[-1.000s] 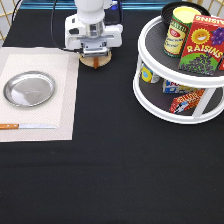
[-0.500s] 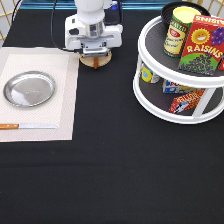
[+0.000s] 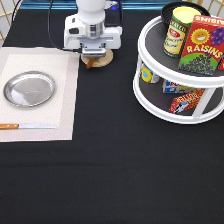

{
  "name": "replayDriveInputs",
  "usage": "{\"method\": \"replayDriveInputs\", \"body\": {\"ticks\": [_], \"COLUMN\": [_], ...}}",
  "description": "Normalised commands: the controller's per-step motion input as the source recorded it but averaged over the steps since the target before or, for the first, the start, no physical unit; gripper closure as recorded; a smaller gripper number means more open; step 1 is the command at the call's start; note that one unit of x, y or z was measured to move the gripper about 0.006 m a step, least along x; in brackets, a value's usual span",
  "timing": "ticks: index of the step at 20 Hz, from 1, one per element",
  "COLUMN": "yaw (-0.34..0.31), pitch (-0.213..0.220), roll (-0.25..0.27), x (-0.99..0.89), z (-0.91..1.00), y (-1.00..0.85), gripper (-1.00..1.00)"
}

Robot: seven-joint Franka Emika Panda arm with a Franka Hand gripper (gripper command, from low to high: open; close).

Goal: Arrange plate and fork

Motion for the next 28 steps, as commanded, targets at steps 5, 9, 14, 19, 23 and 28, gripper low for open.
{"method": "replayDriveInputs", "body": {"ticks": [5, 9, 14, 19, 23, 28], "yaw": [0.061, 0.042, 0.010, -0.036, -0.122, -0.268], "pitch": [-0.022, -0.003, 0.000, 0.000, 0.017, 0.044], "roll": [-0.118, 0.032, 0.196, 0.218, 0.118, 0.021], "x": [-0.01, -0.04, -0.01, 0.05, 0.19, 0.15], "z": [-0.01, 0.32, 0.62, 0.61, 0.36, 0.18], "y": [0.08, -0.12, -0.51, -0.57, -0.38, -0.10], "gripper": [1.00, 1.00, 1.00, 1.00, 1.00, 1.00]}}
